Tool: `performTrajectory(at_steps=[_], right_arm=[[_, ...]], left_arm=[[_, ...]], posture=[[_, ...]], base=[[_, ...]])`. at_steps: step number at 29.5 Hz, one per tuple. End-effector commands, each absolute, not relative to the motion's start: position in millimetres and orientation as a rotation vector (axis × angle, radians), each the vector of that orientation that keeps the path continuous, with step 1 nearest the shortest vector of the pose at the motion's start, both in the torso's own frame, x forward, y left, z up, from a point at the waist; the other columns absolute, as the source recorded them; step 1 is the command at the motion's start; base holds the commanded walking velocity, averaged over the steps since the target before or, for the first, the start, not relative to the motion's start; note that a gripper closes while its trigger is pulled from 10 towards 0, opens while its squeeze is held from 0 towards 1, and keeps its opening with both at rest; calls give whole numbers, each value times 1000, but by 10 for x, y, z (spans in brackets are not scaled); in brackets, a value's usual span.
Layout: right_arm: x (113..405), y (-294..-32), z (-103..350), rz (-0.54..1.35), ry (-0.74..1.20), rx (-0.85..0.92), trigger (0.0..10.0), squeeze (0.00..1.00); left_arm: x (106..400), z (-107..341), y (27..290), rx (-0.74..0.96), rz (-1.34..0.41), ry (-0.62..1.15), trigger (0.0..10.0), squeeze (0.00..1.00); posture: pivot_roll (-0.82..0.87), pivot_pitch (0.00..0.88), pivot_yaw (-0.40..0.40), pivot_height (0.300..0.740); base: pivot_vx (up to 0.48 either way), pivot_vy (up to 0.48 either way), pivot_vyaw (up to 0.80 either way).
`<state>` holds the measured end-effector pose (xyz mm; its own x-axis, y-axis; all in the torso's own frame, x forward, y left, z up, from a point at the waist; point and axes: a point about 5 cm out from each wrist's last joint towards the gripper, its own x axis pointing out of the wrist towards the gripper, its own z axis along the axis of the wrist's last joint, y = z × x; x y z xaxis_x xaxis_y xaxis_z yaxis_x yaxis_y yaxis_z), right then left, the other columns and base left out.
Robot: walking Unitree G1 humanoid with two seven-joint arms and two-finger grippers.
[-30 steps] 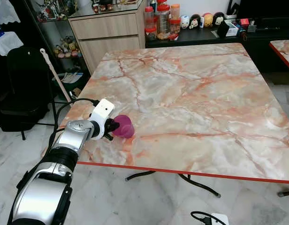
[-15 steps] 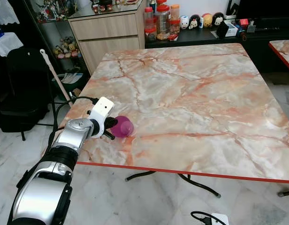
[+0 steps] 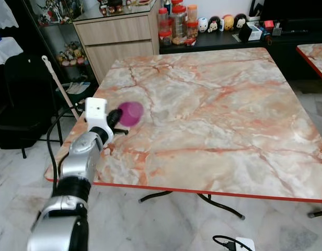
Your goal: Setting the table
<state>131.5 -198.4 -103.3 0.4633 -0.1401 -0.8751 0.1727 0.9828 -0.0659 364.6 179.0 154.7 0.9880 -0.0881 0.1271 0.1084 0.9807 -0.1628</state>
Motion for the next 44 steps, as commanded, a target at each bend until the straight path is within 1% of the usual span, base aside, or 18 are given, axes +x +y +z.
performTrajectory(at_steps=[1,3,5,7,11,25,44], right_arm=[[1204,-1943,-1076,-190,1107,60,10000,0],[1203,-1951,-1075,-191,1106,60,10000,0],[1378,-1933,-1017,-180,1046,48,10000,0],[1502,-1929,-969,-171,1005,36,10000,0],[1557,-1946,-944,-177,985,31,10000,0],[1534,-1955,-953,-180,993,29,10000,0],[1552,-1954,-946,-179,991,32,10000,0]], left_arm=[[3576,1506,1900,-215,4,-169,10000,0],[3563,1496,1892,-238,17,-179,10000,0],[3535,1476,1867,-249,54,-199,10000,0],[3523,1471,1788,-253,62,-215,10000,0],[3534,1522,1680,-273,69,-243,10000,0],[3588,1614,1701,-283,87,-278,10000,0],[3610,1629,1705,-266,77,-273,10000,0]], posture=[[14,0,112,740],[11,0,107,740],[14,0,100,740],[13,0,90,740],[2,0,91,740],[-1,0,80,740],[0,0,82,740]], base=[[0,0,0],[0,0,0],[0,0,0],[0,-240,0],[0,-480,0],[0,-480,0],[0,-480,0]])
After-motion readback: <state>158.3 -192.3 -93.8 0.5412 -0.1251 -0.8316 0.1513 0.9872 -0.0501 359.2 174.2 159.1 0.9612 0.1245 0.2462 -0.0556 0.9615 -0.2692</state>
